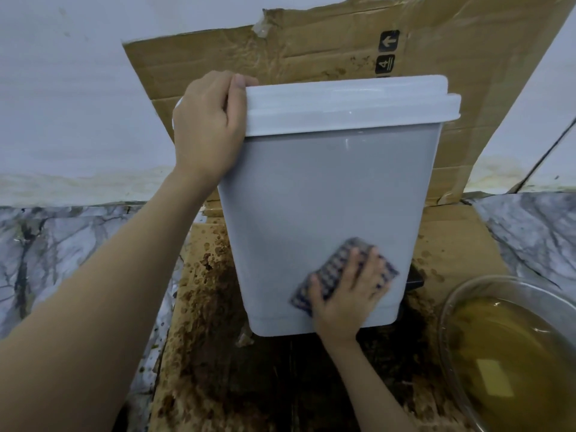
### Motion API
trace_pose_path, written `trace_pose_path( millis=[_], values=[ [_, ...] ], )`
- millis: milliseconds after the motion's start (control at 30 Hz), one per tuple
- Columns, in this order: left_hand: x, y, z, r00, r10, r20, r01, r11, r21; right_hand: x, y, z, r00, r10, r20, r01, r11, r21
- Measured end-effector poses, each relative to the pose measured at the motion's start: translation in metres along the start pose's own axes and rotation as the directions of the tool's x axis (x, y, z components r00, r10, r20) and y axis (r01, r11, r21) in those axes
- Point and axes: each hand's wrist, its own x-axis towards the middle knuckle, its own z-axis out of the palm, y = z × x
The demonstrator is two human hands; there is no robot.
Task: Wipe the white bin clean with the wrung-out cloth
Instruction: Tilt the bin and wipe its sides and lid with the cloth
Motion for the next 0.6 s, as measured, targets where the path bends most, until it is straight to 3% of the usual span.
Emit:
trace_pose_path(
  millis=[67,167,233,367,433,600],
  values=[
    [-0.001,0.003,-0.001,1.000,-0.003,-0.001,0.003,1.000,0.005,0.021,0.009,-0.003,0.933,0.350,-0.086,-0.339,0.934,0.115],
    [-0.003,0.006,-0.003,1.000,-0.010,-0.004,0.010,1.000,0.002,0.031,0.017,-0.007,0.678,0.731,-0.078,-0.677,0.662,0.321],
    [-0.007,0.008,-0.005,1.000,-0.015,-0.007,0.015,1.000,0.002,0.025,0.020,-0.011,0.548,0.836,-0.023,-0.758,0.507,0.410],
    [-0.012,0.013,-0.012,1.000,-0.017,0.016,0.017,1.000,0.018,0.033,0.017,-0.024,0.371,0.928,0.031,-0.801,0.303,0.516],
    [-0.015,0.018,-0.017,0.999,-0.021,0.034,0.020,1.000,0.018,0.053,0.012,-0.037,0.354,0.934,0.042,-0.798,0.278,0.535],
    [-0.036,0.032,-0.036,0.997,-0.018,0.074,0.018,1.000,0.010,0.133,-0.009,-0.090,0.493,0.868,-0.057,-0.629,0.401,0.666]
  ],
)
